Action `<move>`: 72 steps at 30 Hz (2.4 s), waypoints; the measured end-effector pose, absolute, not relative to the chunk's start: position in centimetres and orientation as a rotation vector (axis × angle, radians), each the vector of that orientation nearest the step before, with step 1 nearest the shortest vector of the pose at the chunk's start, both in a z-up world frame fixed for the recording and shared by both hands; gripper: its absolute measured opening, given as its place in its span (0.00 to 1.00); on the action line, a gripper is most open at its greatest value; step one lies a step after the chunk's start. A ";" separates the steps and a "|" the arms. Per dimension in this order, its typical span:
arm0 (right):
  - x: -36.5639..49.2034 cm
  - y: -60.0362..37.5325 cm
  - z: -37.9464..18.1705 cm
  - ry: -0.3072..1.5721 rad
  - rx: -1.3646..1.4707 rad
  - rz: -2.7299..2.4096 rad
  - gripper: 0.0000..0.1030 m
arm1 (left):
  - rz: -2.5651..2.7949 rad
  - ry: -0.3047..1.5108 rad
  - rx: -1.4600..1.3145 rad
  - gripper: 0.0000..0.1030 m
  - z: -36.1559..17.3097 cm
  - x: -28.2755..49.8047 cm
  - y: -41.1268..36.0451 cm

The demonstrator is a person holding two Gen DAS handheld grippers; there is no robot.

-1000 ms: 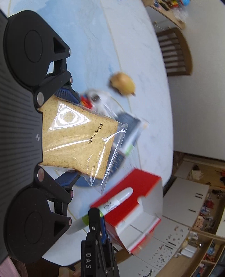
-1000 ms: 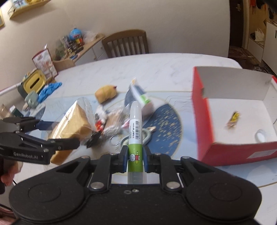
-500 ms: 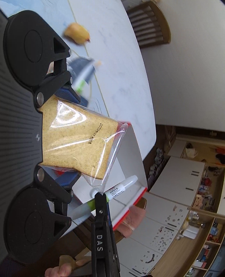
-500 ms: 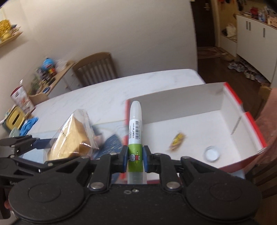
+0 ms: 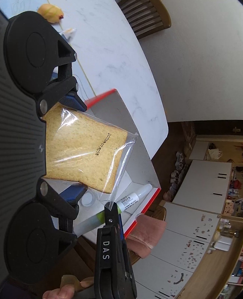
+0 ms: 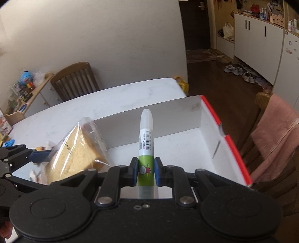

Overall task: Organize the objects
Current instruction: 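Carry the bread bag and glue stick with both grippers into the shoebox, then open both grippers to release the bread bag and glue stick in the box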

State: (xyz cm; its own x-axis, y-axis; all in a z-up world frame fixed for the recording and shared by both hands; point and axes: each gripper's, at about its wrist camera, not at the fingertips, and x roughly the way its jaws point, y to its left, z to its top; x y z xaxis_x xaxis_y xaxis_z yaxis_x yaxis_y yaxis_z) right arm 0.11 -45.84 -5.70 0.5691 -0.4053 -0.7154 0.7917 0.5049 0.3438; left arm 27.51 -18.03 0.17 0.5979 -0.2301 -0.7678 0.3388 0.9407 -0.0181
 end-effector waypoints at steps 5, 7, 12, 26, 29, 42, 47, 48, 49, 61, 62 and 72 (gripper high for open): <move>0.3 -47.9 -7.4 0.654 0.718 -0.802 0.16 | -0.333 0.891 0.157 0.80 -0.7 29.6 -20.1; 0.7 -48.7 -8.1 0.679 0.712 -0.810 0.16 | -0.333 0.901 0.160 0.80 -1.1 30.5 -20.8; 1.7 -50.4 -10.1 0.750 0.715 -0.795 0.16 | -0.334 0.954 0.175 0.80 -2.8 32.3 -22.5; 3.6 -53.0 -14.1 0.937 0.721 -0.756 0.16 | -0.279 1.144 0.194 0.80 -8.0 35.0 -24.0; 3.8 -53.2 -14.5 0.953 0.732 -0.749 0.16 | -0.275 1.175 0.199 0.80 -8.5 35.3 -24.2; 4.9 -53.8 -15.6 1.018 0.754 -0.735 0.16 | -0.268 1.268 0.166 0.80 -9.8 37.0 -24.2; 4.6 -53.9 -15.6 1.007 0.766 -0.747 0.17 | -0.290 1.277 0.178 0.80 -9.9 36.9 -24.4; 4.5 -54.1 -15.5 1.002 0.765 -0.753 0.18 | -0.293 1.272 0.184 0.80 -9.9 36.9 -24.4; 4.4 -54.1 -15.4 0.996 0.764 -0.759 0.19 | -0.295 1.266 0.186 0.80 -9.8 36.8 -24.4; 2.3 -52.7 -13.2 0.911 0.766 -0.781 0.28 | -0.320 1.200 0.127 0.85 -8.5 36.0 -23.7; 2.1 -52.5 -13.0 0.899 0.765 -0.779 0.29 | -0.321 1.194 0.119 0.85 -8.3 35.8 -23.6; 0.0 -50.7 -9.0 0.782 0.737 -0.764 0.34 | -0.333 1.074 0.055 0.85 -5.0 33.2 -21.9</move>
State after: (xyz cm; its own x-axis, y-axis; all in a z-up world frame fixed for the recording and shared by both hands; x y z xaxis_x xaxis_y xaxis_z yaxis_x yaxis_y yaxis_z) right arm 0.04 -50.65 -8.97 0.4837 -0.3124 -0.8176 0.8101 0.5135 0.2830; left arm 33.21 -21.91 -5.01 0.4318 -0.2403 -0.8694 0.2930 0.9490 -0.1167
